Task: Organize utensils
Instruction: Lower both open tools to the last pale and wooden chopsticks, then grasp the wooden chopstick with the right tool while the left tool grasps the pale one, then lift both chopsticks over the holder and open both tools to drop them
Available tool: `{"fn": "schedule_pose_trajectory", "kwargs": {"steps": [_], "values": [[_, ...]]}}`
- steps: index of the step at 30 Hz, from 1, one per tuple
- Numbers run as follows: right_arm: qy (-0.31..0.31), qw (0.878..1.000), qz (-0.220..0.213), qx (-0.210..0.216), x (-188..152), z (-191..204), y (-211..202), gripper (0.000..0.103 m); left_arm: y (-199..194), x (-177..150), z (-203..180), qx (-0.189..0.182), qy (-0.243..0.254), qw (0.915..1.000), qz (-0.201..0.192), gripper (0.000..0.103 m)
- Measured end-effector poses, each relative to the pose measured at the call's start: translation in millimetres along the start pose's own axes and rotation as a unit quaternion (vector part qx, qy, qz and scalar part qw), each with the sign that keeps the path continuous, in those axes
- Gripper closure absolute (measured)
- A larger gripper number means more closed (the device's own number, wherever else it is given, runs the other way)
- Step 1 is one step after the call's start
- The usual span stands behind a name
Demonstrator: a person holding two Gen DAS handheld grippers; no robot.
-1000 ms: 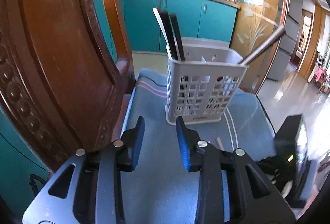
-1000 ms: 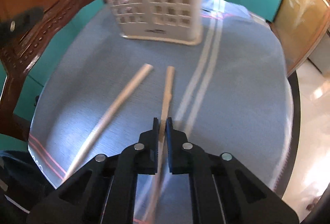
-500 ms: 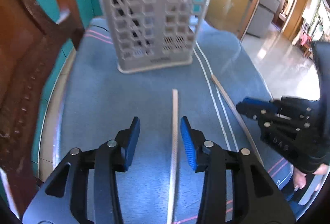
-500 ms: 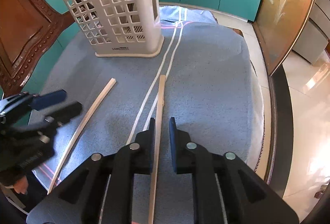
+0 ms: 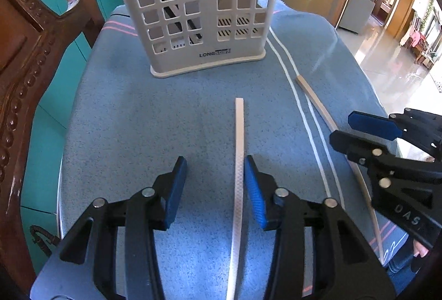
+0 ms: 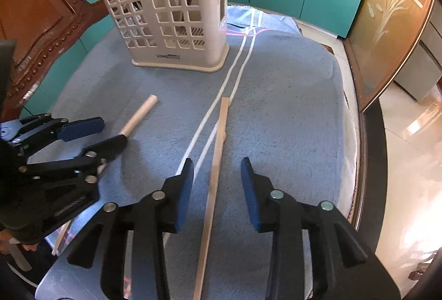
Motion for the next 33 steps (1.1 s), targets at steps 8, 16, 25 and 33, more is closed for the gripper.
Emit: {"fn": "schedule_pose_trajectory", "kwargs": {"steps": [8, 16, 25, 33], "values": [[-0.011, 1.000, -0.001, 0.003, 1, 5, 12, 0.095, -2, 3, -1, 0.004, 0.011, 0.9999, -0.008, 0.095], [-0.021, 0.997, -0.065, 0.029, 15, 13, -29, 0.097, -27, 17, 19, 0.007, -0.016, 0.9985, -0.051, 0.096], [-0.022, 0.972, -0.221, 0.082, 26, 19, -163, 0.097, -140, 38, 67, -0.016, -0.070, 0.9797, -0.187, 0.096], [-0.057, 0.938, -0.332, 0.079, 90, 46, -254, 0.097, -254, 92, 100, -0.032, -0.102, 0.9429, -0.316, 0.096]]}}
Point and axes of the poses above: each gripper's, at about its wrist camera, not at the fingertips, and y roughly the way its jaws point, z to its left, x to its top, the point moved 7 cm from there along y, roughly the way its jaws point, and after that the axes turned 12 degrees about x, right-handed, at the moved point
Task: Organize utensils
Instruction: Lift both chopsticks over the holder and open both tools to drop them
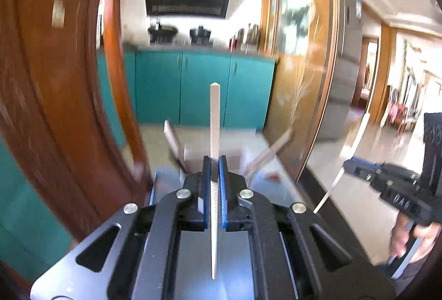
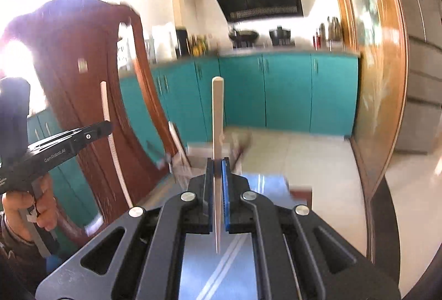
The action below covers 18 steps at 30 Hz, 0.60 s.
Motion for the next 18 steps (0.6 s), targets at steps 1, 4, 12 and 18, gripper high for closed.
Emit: {"fn": "schedule_pose_trajectory", "kwargs": {"steps": [1, 4, 12, 18], "values": [[-0.006, 1.000, -0.013, -0.001, 12, 2, 1, 0.097, -1, 16, 0, 0.000, -0.006, 0.9999, -0.014, 0.096], [-0.015, 0.999, -0.047, -0.002, 45, 6, 10, 0.097, 1, 55, 3, 0.008, -0.029, 0.9981, -0.054, 0.096], [-0.050, 0.991, -0.124, -0.023, 79, 13, 56, 0.097, 47, 92, 33, 0.073, -0.115, 0.9847, -0.109, 0.097], [-0.037, 0.996, -0.077, -0.018, 50, -7, 115, 0.097, 94, 83, 28, 0.077, -0.108, 0.9863, -0.098, 0.096]]}}
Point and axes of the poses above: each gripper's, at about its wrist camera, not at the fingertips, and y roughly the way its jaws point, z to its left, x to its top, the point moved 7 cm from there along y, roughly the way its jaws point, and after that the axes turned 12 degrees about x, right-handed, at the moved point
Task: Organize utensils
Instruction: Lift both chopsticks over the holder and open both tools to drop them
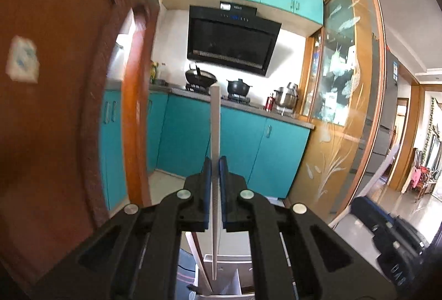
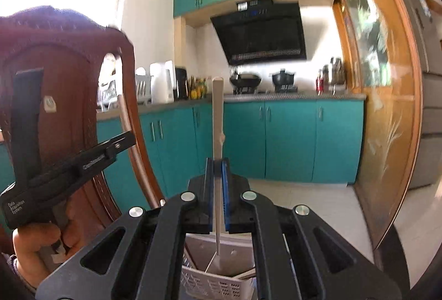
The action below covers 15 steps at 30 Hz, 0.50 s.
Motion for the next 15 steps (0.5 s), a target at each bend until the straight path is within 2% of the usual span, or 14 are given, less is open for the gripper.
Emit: {"fn": "schedule_pose_trajectory", "kwargs": {"steps": [5, 15], "values": [[-0.010, 0.999, 0.035, -0.010, -25, -1, 20, 0.097, 38, -30, -8, 0.004, 0.014, 0.9986, 0.050, 0.096], [0.009, 0.998, 0.062, -0.017, -50, -10, 24, 0.097, 46, -58, -31, 0.019, 0.070, 0.9959, 0.055, 0.096]]}}
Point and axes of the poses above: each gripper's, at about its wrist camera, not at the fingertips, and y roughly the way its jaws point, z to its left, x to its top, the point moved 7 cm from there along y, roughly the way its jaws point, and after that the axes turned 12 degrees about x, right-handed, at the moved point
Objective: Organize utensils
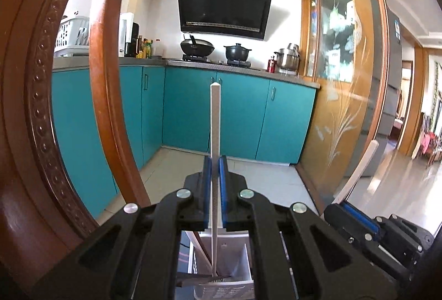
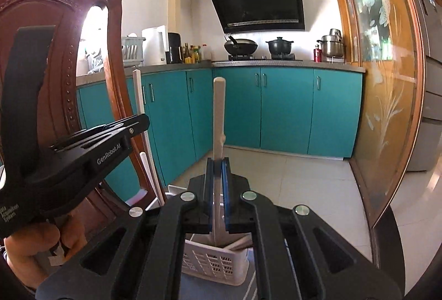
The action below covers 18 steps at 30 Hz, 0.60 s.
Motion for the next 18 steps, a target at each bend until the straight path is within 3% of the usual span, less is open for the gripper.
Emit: {"fn": "schedule_pose_trajectory", "kwargs": {"steps": [10, 12, 14, 18], "values": [[-0.002, 1.000, -0.021, -0.001, 9, 5, -17, 0.088, -11, -9, -3, 0.002, 0.019, 0.9998, 0.000, 0.094], [-0.013, 0.999, -0.034, 0.000, 13, 12, -28, 0.082, -16, -9, -2, 0.002, 0.022, 0.9998, -0.002, 0.092], [-0.029, 0.998, -0.052, -0.001, 18, 20, -44, 0.068, -24, -8, 0, 0.005, 0.025, 0.9996, -0.009, 0.084], [-0.042, 0.996, -0.073, 0.006, 20, 30, -75, 0.058, -46, -5, 6, 0.013, 0.030, 0.9989, -0.033, 0.065]]}}
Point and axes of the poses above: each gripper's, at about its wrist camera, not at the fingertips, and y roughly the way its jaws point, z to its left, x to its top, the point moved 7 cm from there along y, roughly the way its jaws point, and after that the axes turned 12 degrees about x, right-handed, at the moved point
